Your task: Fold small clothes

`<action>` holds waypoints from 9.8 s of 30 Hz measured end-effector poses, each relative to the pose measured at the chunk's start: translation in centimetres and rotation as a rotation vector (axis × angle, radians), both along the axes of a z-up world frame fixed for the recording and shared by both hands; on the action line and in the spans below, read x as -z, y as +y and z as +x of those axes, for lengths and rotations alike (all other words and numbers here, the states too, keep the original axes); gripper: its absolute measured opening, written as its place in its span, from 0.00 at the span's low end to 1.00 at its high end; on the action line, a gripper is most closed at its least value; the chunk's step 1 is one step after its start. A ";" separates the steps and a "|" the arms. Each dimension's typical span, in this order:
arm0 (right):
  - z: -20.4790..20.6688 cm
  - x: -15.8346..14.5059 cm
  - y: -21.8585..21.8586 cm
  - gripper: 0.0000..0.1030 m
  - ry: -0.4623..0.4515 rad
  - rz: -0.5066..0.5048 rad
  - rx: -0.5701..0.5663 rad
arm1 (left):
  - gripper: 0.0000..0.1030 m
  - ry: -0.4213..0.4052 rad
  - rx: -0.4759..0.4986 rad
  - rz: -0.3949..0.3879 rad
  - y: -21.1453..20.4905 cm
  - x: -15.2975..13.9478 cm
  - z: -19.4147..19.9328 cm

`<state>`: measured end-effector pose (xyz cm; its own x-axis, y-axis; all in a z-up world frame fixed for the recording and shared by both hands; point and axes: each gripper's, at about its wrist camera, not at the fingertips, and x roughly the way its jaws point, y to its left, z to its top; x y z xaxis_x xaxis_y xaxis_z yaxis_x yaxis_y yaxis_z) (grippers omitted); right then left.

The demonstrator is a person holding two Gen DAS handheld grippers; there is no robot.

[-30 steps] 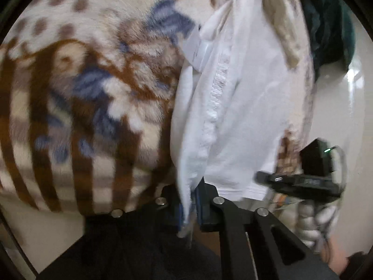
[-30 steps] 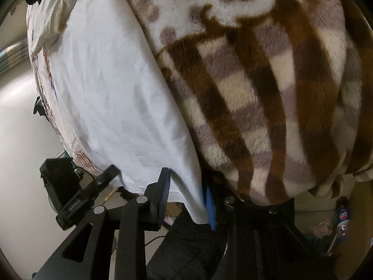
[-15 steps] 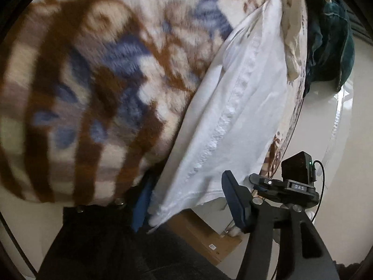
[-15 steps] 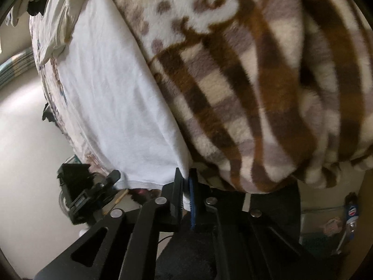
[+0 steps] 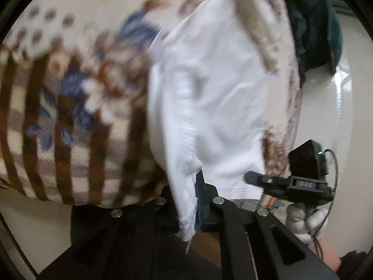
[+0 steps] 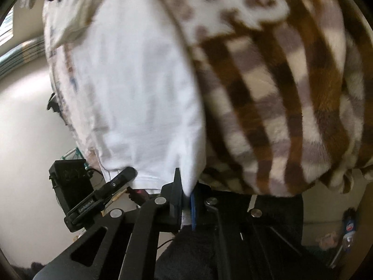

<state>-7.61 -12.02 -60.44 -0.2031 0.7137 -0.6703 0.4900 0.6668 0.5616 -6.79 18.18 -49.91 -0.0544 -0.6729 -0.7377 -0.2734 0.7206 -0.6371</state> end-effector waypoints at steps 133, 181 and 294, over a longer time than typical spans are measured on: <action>15.5 -3.1 -5.4 0.06 -0.133 -0.304 0.515 | 0.07 -0.375 0.412 0.155 -3.0 0.0 21.9; 18.2 3.0 -4.8 0.60 -0.220 0.166 0.535 | 0.77 0.000 -0.583 -0.228 -3.0 7.6 20.9; 56.8 -33.5 4.2 0.97 -0.777 -1.030 -0.120 | 0.98 -0.632 0.030 0.828 -2.7 -25.4 55.2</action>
